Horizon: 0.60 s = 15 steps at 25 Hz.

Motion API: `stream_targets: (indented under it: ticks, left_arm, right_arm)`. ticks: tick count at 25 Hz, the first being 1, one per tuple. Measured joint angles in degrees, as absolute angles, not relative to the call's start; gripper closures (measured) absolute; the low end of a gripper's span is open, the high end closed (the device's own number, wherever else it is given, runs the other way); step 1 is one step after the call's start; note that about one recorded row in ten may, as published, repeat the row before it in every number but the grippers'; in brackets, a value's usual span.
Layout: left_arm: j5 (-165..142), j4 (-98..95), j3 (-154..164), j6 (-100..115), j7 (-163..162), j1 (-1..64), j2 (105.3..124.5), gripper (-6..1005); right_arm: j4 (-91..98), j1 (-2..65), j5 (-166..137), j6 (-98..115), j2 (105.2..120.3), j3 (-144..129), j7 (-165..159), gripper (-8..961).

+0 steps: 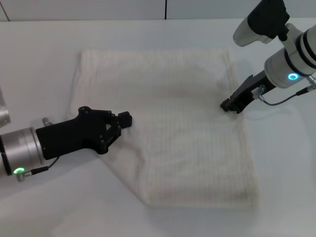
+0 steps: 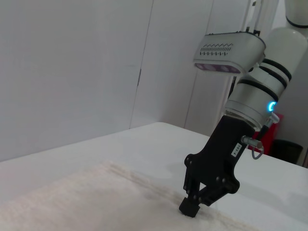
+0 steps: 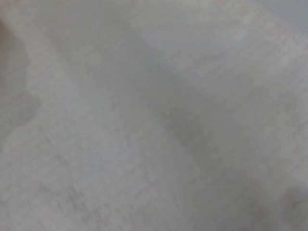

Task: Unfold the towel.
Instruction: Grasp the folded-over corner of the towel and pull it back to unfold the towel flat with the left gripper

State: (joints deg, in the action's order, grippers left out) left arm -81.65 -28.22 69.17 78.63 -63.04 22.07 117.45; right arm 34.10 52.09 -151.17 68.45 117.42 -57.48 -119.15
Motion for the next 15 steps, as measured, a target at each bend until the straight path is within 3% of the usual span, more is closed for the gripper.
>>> stream_targets:
  ticks: [15]
  left_arm:
    - [-81.7,-28.6,68.6,85.3,-63.4,19.9,114.0,956]
  right_arm:
    - [34.1,52.1,-151.8,68.5,117.42,-57.5,-119.5,954]
